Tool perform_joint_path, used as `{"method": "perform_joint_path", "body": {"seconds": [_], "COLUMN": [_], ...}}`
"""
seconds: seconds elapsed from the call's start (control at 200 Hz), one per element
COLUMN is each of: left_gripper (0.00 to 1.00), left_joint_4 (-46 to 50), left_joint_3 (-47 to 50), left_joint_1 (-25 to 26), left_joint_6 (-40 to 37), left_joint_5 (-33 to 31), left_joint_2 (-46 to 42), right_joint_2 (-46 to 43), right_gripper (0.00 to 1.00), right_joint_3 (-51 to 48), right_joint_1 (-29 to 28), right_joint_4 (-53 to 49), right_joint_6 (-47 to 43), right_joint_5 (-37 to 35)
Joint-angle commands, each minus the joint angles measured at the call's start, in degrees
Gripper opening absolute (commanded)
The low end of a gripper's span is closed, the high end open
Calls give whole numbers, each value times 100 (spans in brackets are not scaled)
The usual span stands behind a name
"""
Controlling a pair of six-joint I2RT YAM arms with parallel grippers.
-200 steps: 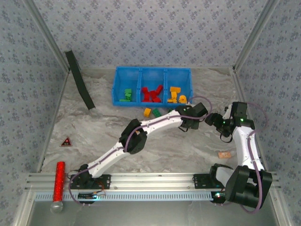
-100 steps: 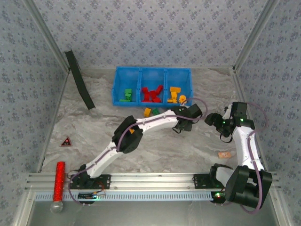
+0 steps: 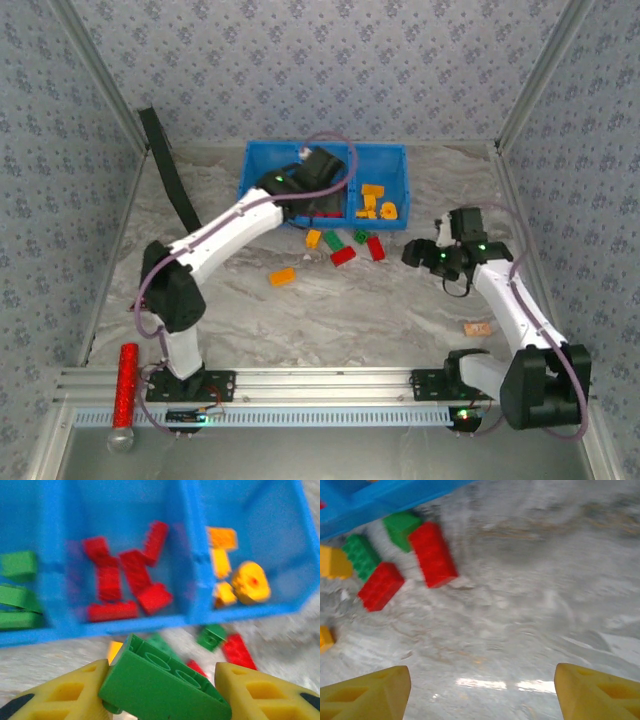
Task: Sort the legos into containers by color
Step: Pick up the lego from the middle-right of the table, then place the lego in the container.
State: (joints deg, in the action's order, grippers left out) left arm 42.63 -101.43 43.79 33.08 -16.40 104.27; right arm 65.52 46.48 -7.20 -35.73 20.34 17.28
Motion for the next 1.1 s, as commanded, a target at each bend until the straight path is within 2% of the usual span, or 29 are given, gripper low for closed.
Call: {"method": "perform_joint_path", "body": {"seconds": [0.0, 0.115, 0.2, 0.275, 0.34, 0.43, 0.5, 0.74, 1.094], "left_gripper": [36, 36, 36, 36, 36, 36, 36, 39, 44], "left_joint_4": [62, 58, 41, 23, -64, -51, -56, -334, -774], "left_joint_3": [91, 83, 56, 3, 14, -94, -158, 102, 448], "left_joint_1": [-462, -999, -1239, -1409, -1558, -1708, -1780, -2012, -2223], "left_joint_6": [-489, -554, -650, -715, -719, -782, -828, -762, -654], "left_joint_5": [-224, 117, 291, 442, 637, 862, 935, 1138, 1424], "left_joint_2": [-130, -35, 126, 319, 479, 753, 935, 1200, 1322], "right_joint_2": [380, 895, 1004, 1099, 1294, 1649, 2035, 3139, 4045], "right_gripper": [76, 76, 78, 80, 81, 86, 87, 87, 87], "right_joint_3": [626, 952, 932, 1026, 1280, 1757, 2226, 2983, 3337], "right_joint_1": [-780, -1711, -2323, -2573, -2678, -3048, -3287, -4053, -4534], "right_joint_4": [272, 515, 1062, 1374, 1208, 711, 352, 424, 861], "right_joint_6": [-296, -1147, -2168, -3060, -3944, -5211, -5758, -6892, -7463], "right_joint_5": [-36, -194, -93, 138, 610, 621, 388, -91, -554]}}
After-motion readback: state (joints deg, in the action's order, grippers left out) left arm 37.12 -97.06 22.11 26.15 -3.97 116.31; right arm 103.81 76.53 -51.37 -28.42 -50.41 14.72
